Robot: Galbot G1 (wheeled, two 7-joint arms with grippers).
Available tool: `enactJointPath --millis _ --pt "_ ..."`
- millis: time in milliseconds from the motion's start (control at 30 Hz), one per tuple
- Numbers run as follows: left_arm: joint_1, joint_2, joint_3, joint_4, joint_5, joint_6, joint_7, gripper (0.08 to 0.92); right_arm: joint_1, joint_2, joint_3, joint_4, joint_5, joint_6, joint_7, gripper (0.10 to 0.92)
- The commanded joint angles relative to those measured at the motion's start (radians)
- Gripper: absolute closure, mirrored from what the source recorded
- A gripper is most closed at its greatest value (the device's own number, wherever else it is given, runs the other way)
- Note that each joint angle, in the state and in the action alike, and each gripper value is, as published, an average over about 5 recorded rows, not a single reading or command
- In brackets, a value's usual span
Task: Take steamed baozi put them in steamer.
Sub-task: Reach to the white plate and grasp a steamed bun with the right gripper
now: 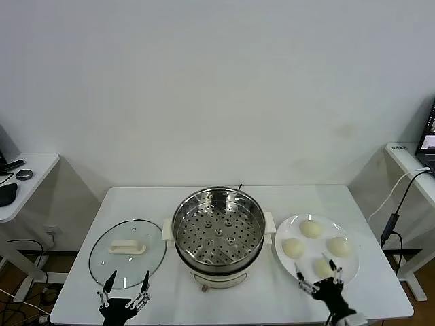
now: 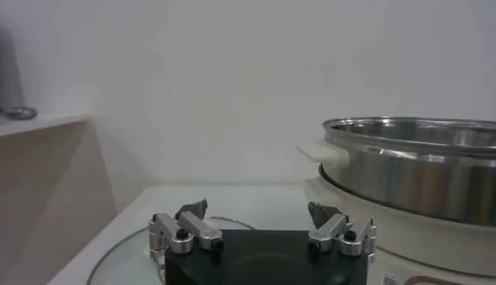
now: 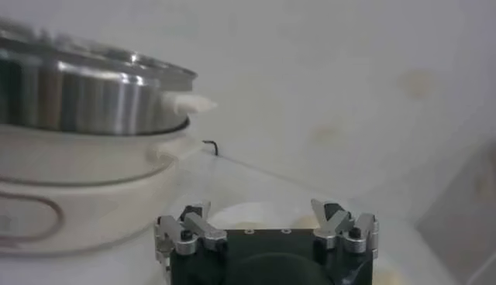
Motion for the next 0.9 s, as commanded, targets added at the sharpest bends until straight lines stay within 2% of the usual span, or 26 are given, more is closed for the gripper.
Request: enactJointPath --millis 33,267,433,633,900 --pt "-0.012 0.003 -0.002 0.01 0.033 -0.023 0.011 0.177 0.092 -0.204 0.058 0.001 -0.139 -0.112 -0.068 0.203" --pt "-0.036 -0.011 -0.003 0.01 0.041 -0.039 0.011 0.177 0.38 -0.468 -0.061 -0.146 -0.34 -0.114 -0.375 0.203" --pt "-0.052 -0.019 -0.002 0.007 0.043 -0.043 0.012 0.177 0.696 -0.544 -0.325 -0.288 -0.382 -0.055 -0.55 0.203" --pt "-0.07 -0.021 -0.015 0.007 0.041 -0.041 0.008 0.177 1.035 -0.551 -0.675 -0.473 -0.349 -0.023 -0.736 0.203" --pt "-0.087 -0.022 -0.042 0.016 0.039 -0.039 0.007 0.177 1.331 -0.433 -1.04 -0.683 -0.273 0.011 -0.88 0.203"
